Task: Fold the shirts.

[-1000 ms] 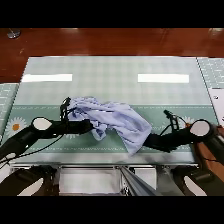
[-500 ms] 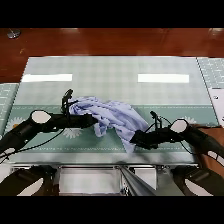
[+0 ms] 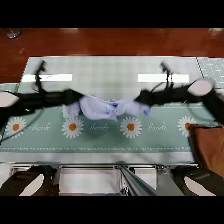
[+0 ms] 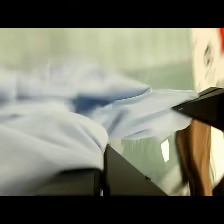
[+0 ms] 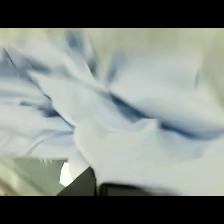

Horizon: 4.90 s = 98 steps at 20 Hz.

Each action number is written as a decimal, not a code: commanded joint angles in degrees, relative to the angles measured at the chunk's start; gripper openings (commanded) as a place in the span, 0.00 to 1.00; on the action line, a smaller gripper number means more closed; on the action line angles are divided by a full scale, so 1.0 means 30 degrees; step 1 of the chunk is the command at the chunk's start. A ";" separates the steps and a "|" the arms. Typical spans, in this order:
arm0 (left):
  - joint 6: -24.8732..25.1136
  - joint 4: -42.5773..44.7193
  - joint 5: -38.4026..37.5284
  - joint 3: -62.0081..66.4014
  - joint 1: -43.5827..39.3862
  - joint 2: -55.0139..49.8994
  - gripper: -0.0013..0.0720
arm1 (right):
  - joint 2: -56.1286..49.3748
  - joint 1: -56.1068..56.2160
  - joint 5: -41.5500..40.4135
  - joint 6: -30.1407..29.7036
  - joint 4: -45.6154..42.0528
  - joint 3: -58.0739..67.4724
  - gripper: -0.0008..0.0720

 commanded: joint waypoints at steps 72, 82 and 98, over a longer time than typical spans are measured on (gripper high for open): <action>0.1100 0.0721 0.0699 -0.8692 1.0848 -0.3905 0.97 | -0.1341 -1.1118 0.3198 -0.5457 0.2368 -0.4947 0.87; 0.2084 0.0714 -0.0984 -0.7060 1.0644 -0.3993 0.04 | -0.3555 -1.1948 -0.0787 -0.0080 -0.2106 -0.4765 0.87; 0.2076 0.0211 -0.2346 -0.5457 1.0659 -0.3774 0.04 | -0.9785 -0.6207 0.1931 -0.1093 -0.1202 0.3716 0.05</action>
